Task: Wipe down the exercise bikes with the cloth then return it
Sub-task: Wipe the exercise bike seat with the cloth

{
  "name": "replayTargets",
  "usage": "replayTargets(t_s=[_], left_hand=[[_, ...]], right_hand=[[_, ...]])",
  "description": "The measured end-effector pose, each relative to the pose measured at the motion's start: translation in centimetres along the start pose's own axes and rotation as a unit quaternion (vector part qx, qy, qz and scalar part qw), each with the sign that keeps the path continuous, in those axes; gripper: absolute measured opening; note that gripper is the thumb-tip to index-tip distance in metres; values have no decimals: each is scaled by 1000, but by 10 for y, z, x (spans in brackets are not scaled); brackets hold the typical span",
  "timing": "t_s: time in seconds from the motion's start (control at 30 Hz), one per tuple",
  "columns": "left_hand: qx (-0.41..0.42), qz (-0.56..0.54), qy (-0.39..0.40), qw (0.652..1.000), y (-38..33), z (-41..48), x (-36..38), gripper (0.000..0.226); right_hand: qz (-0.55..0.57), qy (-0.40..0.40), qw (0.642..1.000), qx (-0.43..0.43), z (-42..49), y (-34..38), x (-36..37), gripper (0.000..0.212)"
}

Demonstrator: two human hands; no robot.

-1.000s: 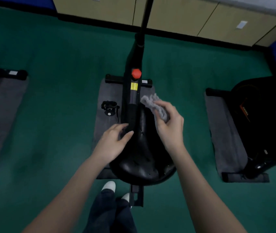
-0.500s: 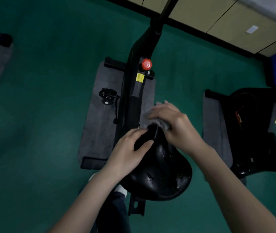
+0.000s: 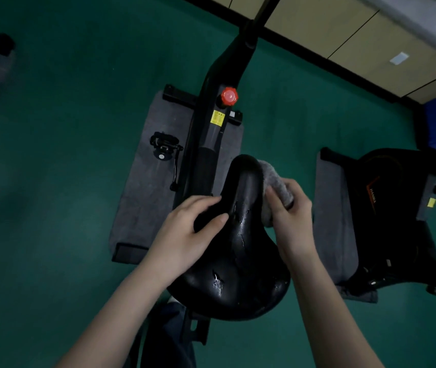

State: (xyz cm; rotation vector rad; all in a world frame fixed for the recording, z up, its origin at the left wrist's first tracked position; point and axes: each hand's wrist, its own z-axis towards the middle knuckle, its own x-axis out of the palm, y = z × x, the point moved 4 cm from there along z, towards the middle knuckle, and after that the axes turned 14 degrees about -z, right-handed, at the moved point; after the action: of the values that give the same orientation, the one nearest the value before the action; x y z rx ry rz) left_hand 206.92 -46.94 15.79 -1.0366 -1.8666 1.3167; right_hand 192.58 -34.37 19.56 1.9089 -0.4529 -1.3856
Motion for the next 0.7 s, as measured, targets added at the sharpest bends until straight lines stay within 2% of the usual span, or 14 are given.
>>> replayTargets(t_s=[0.1,0.17,0.23,0.33,0.47,0.57,0.7], left_hand=[[6,-8,-4,1000,0,-1,0,47],[8,-15,-1,1000,-2,-1,0,55],[5,-12,8,1000,-2,-1,-1,54],[6,14,26,1000,-2,-6,-7,61],[-8,52,56,997,6,-25,-18,86],[-21,68,56,996,12,-41,-19,90],[-4,66,36,997,9,-47,-12,88]], right_hand=[[-63,-31,996,-61,-28,3,-7,13],[-73,-55,991,-98,-39,8,-10,19],[-66,-68,988,-124,-31,14,-9,22],[-80,-18,978,-194,-17,32,2,30],[-97,104,929,-342,-36,34,6,27],[-89,156,923,-341,-36,30,0,28],[-90,156,929,-324,-35,34,7,31]])
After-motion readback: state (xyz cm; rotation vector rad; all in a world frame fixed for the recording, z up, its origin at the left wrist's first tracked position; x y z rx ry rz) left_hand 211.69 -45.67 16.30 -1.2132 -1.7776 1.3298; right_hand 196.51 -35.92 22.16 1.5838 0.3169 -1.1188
